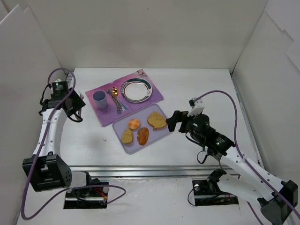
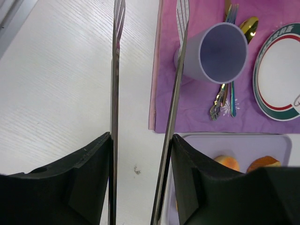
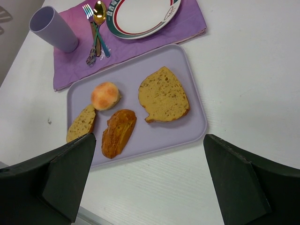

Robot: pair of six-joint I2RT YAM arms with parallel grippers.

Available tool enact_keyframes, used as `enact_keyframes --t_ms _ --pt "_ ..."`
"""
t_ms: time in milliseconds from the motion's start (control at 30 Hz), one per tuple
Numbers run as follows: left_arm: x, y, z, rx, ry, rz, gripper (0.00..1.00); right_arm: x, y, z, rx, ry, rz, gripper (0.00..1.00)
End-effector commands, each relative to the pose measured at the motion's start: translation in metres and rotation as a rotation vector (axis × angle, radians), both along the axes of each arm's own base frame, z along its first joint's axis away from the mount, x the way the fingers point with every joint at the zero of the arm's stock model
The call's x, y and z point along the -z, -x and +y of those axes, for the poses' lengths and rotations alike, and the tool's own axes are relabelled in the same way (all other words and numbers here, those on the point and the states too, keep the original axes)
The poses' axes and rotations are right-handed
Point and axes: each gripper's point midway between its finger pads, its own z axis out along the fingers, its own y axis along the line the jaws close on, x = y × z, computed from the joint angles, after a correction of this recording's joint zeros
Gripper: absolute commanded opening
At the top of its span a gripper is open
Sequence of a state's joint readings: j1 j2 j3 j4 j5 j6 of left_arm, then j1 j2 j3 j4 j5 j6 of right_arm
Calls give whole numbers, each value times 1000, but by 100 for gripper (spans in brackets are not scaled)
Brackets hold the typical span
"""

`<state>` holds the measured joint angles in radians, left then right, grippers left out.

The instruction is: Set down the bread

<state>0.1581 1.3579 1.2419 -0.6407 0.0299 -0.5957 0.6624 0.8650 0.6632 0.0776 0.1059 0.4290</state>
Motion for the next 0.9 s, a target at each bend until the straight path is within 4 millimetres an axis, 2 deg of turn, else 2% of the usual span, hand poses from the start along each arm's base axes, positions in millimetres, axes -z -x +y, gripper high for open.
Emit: enact_keyframes --t_ms 0,33,67,100,133,167,200,233,333,433,467,500,567,600,667,700,733,867 --pt "-47 17 -6 33 -32 -71 46 -39 -5 10 -14 -76 -80 98" --pt "-54 19 -6 41 -37 -84 46 -40 -5 9 -13 -79 -84 98" --pt "-71 21 -10 61 -48 -127 46 -40 -5 8 -9 -77 -84 98" --pt "-77 24 -11 67 -50 -128 46 -41 -5 8 -7 -78 -87 98" --pt "-83 26 -21 101 -53 -137 46 -42 -5 7 -4 -79 -90 98" --pt "-99 26 -25 124 -67 -171 45 -41 -5 6 2 -77 -88 98" --pt "-102 30 -30 143 -71 -163 45 -41 -6 6 4 -74 -88 98" --pt "-113 30 -43 188 -78 -189 45 -41 -6 6 6 -75 -89 98" --pt "-123 37 -55 221 -137 -182 45 -41 -7 3 18 -71 -90 98" --pt "-135 41 -86 316 -158 -217 43 -44 -6 -1 34 -77 -98 98" --pt "-135 43 -94 343 -163 -220 43 -45 -6 -3 45 -75 -105 98" --pt "-135 44 -114 409 -164 -233 43 -46 -6 -5 53 -78 -109 98" --pt "-123 45 -133 466 -175 -218 43 -48 -6 -11 78 -75 -116 98" --pt "-120 47 -155 535 -178 -226 43 -52 -5 -14 90 -83 -128 98" --pt "-98 48 -175 604 -199 -179 45 -52 -6 -20 122 -81 -134 98" --pt "-93 52 -193 661 -201 -181 45 -50 -7 -22 130 -80 -134 98" --pt "-78 54 -202 696 -212 -150 45 -51 -6 -24 141 -81 -137 98" --pt "-57 64 -230 776 -236 -135 44 -51 -7 -24 141 -79 -135 98"
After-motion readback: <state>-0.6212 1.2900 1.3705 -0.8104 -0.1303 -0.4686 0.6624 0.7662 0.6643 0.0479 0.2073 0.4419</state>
